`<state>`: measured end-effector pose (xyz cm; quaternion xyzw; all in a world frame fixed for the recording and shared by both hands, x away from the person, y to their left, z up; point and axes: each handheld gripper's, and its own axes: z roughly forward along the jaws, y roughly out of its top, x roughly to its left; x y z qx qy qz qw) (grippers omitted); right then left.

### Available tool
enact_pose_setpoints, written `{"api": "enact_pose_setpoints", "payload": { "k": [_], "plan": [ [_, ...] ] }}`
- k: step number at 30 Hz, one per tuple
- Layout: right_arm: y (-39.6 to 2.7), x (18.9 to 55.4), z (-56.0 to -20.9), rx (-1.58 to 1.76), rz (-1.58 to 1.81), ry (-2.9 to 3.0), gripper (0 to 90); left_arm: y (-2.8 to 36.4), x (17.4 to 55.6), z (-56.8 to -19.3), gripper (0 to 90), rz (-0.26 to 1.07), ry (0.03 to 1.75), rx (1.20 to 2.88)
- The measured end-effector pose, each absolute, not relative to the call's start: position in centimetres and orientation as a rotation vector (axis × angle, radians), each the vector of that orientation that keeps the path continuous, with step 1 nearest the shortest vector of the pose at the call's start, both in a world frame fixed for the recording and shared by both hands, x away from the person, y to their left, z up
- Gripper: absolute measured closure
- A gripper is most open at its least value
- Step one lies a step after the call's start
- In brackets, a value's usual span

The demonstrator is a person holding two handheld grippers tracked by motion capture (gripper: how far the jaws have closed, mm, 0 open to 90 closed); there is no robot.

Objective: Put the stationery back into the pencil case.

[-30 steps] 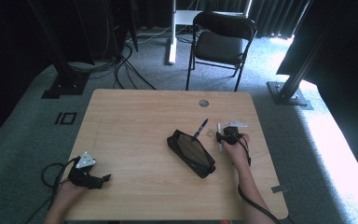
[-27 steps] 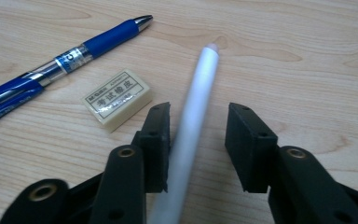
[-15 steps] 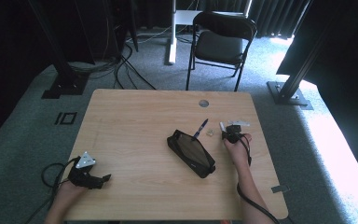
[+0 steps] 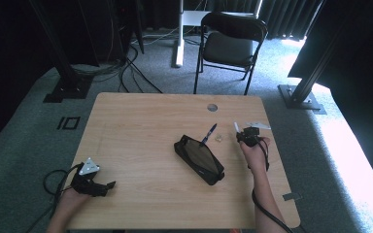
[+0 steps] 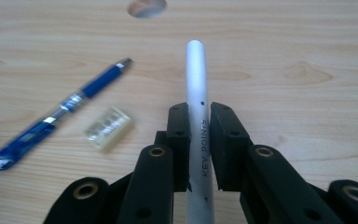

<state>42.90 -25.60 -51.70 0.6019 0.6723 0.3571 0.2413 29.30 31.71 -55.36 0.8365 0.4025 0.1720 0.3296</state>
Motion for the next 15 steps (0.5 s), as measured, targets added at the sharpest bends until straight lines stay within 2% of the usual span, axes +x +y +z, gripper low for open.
{"api": "enact_pose_setpoints", "payload": {
  "k": [15],
  "plan": [
    [-24.0,41.2,-48.4,1.556,1.109,1.882,78.5,31.7,29.3,-55.4,2.1,0.45,1.054,2.188]
  ]
}}
